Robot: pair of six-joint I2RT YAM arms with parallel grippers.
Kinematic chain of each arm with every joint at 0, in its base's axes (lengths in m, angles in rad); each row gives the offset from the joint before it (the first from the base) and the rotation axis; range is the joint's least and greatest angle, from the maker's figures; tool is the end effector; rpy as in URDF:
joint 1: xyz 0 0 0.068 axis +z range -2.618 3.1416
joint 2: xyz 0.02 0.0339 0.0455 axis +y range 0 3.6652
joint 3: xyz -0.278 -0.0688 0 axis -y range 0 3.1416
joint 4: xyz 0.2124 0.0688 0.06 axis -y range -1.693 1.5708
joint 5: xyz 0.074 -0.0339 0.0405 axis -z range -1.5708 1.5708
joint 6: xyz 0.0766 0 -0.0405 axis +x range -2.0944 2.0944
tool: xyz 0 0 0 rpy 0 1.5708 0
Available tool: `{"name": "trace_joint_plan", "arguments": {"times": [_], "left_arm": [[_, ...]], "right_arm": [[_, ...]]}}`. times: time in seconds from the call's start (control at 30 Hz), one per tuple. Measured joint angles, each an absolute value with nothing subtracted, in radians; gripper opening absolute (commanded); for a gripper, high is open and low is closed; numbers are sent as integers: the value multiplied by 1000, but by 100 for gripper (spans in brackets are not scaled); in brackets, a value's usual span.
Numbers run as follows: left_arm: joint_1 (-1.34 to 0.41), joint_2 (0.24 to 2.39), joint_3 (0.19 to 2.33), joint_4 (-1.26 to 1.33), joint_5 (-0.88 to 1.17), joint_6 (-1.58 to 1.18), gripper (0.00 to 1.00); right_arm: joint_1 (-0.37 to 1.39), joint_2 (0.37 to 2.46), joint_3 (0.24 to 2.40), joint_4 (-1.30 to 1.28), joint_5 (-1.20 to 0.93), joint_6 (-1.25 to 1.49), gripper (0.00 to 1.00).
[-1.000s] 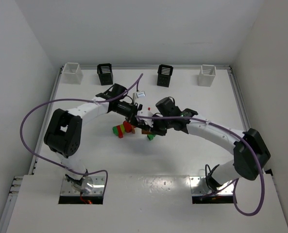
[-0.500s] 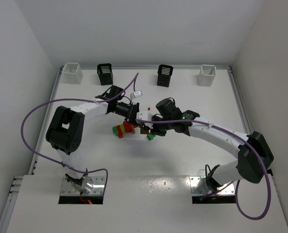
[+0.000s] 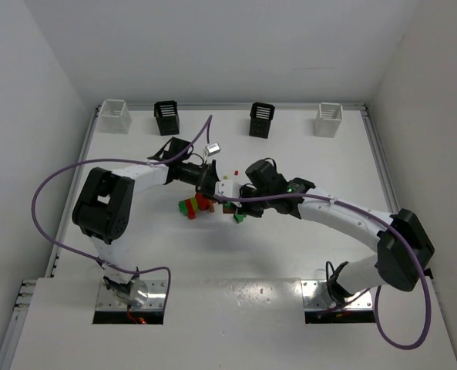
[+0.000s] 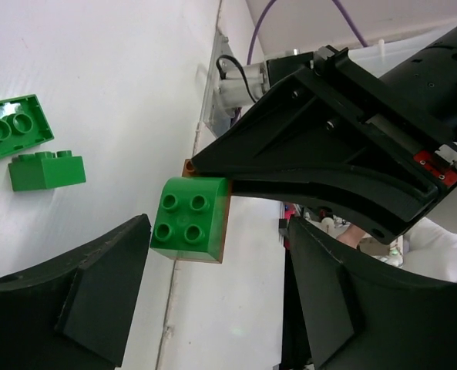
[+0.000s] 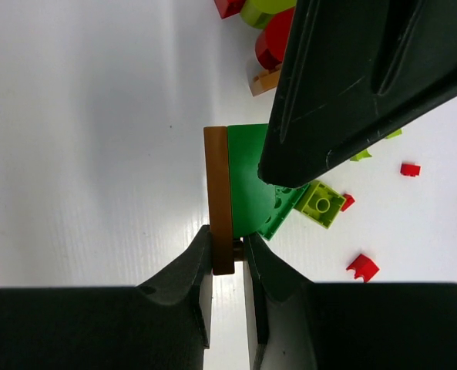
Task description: Sort the legos into containers by color
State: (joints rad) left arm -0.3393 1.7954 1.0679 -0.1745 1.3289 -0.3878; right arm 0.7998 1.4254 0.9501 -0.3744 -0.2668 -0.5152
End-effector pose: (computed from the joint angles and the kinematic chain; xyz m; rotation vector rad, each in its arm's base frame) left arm 0.2937 -0.1825 0.2156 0.5666 2.3009 -1.9563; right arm 0.1902 0.2247 0.2336 -1.5807 1.8463 0.4522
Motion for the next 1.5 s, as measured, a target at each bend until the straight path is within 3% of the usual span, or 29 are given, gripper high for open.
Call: {"name": "trace_joint_plan", "arguments": {"times": [0.23, 0.5, 0.87, 0.97, 1.0, 1.1, 1.33, 1.5], "left_arm": [[-339, 1799, 1041, -168, 1310, -399, 75], [-339, 1810, 1040, -165, 1299, -403, 52], [-339, 1850, 1040, -146, 1329, -427, 50], [-339, 1851, 1040, -142, 1343, -433, 37], [-339, 1851, 1040, -139, 1349, -434, 25], [-339, 1851, 1040, -133, 1354, -434, 11], [-342, 1873, 1060, -136, 1374, -434, 2], [-342, 1908, 1125, -158, 1375, -427, 2]], "right_arm": [[806, 1425, 950, -374, -261, -516, 0], [821, 1425, 950, -374, -261, -516, 0], [844, 1425, 950, -338, -199, -516, 0], [849, 1425, 950, -338, -188, -516, 0], [850, 1425, 950, -339, -186, -516, 0], [854, 1419, 941, -332, -180, -522, 0], [863, 1384, 894, -288, -155, -549, 0], [860, 1369, 868, -249, -113, -562, 0]]}}
